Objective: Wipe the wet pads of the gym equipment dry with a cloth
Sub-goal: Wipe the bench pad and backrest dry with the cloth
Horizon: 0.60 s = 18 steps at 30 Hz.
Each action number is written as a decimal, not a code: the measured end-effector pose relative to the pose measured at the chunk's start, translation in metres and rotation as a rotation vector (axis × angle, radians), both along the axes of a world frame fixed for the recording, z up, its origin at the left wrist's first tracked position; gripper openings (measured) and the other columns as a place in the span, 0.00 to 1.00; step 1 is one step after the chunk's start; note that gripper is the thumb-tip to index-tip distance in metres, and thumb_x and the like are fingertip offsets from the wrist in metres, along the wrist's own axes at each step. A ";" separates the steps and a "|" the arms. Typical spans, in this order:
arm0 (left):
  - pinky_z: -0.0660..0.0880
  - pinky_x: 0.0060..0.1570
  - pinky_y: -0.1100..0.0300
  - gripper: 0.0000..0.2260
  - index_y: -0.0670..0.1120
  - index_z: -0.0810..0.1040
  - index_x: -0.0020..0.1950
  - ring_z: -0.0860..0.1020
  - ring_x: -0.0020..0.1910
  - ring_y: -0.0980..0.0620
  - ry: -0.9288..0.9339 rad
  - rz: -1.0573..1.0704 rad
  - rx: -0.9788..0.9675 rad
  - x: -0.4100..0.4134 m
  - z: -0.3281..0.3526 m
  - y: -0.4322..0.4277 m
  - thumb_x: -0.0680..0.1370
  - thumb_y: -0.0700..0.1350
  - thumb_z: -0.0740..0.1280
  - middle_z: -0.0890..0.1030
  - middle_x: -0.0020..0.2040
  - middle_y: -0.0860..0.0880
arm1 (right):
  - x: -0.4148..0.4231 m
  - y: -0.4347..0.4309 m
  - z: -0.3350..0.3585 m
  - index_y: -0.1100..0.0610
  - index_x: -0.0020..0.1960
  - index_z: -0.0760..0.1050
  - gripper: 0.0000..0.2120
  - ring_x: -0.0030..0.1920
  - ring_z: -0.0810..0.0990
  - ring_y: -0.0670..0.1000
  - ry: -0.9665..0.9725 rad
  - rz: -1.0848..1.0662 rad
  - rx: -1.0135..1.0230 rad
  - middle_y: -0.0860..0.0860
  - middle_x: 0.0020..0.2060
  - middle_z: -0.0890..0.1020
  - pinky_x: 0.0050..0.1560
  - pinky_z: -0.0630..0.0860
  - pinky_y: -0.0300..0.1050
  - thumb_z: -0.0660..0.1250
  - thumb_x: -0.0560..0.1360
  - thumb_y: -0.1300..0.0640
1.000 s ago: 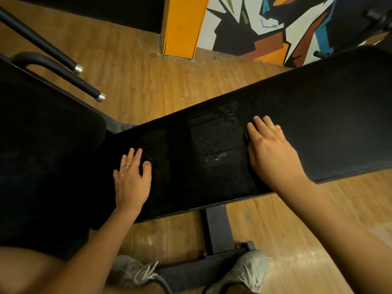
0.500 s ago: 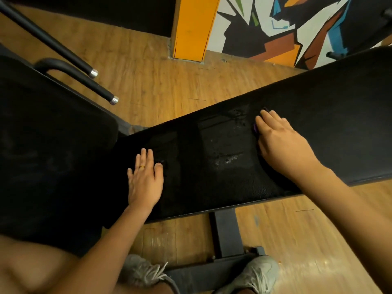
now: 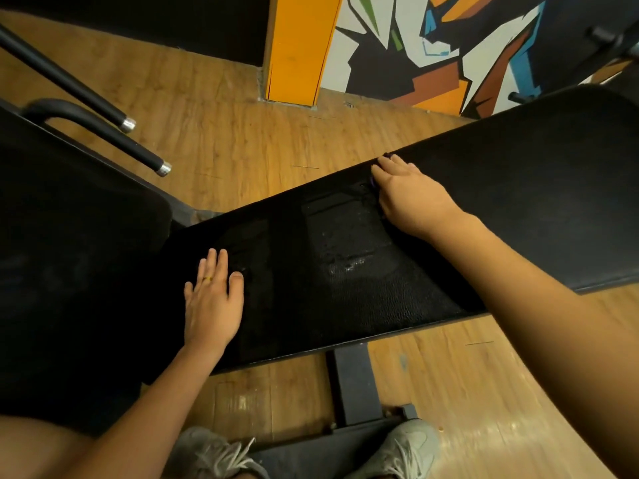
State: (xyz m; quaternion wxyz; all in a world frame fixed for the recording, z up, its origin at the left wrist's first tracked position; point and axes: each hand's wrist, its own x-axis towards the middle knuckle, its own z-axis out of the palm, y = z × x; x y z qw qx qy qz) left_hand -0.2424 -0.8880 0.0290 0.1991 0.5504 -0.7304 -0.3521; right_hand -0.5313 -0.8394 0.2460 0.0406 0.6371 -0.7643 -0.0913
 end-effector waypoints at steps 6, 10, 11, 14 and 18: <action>0.46 0.79 0.45 0.25 0.50 0.56 0.82 0.48 0.81 0.54 0.027 0.019 -0.024 -0.001 -0.002 -0.001 0.86 0.55 0.51 0.54 0.83 0.51 | -0.025 0.025 0.029 0.58 0.81 0.57 0.26 0.81 0.49 0.52 -0.156 0.198 0.233 0.53 0.81 0.54 0.79 0.46 0.44 0.58 0.84 0.57; 0.47 0.80 0.45 0.25 0.51 0.57 0.82 0.48 0.81 0.56 0.048 0.028 -0.025 0.001 -0.004 0.000 0.86 0.55 0.52 0.54 0.83 0.52 | -0.046 -0.012 0.042 0.58 0.81 0.58 0.26 0.81 0.46 0.52 -0.099 0.301 0.339 0.53 0.81 0.55 0.78 0.48 0.45 0.57 0.84 0.56; 0.47 0.80 0.45 0.24 0.51 0.57 0.82 0.48 0.81 0.56 0.056 0.031 -0.021 0.000 -0.003 0.000 0.86 0.55 0.52 0.54 0.83 0.53 | -0.048 -0.023 0.045 0.57 0.81 0.58 0.26 0.81 0.46 0.51 -0.082 0.324 0.356 0.52 0.81 0.56 0.78 0.48 0.44 0.57 0.85 0.55; 0.47 0.80 0.46 0.24 0.51 0.58 0.82 0.49 0.81 0.56 0.062 0.041 -0.009 0.000 0.001 0.001 0.86 0.54 0.53 0.55 0.82 0.53 | -0.051 -0.051 0.050 0.55 0.82 0.56 0.26 0.81 0.45 0.50 -0.017 0.402 0.451 0.49 0.81 0.55 0.79 0.47 0.45 0.56 0.85 0.52; 0.47 0.79 0.46 0.24 0.51 0.58 0.82 0.49 0.81 0.56 0.073 0.044 -0.009 0.000 0.004 0.001 0.85 0.54 0.54 0.55 0.82 0.53 | -0.058 -0.060 0.056 0.54 0.82 0.54 0.26 0.79 0.39 0.45 0.083 0.535 0.559 0.47 0.81 0.51 0.73 0.39 0.33 0.54 0.86 0.52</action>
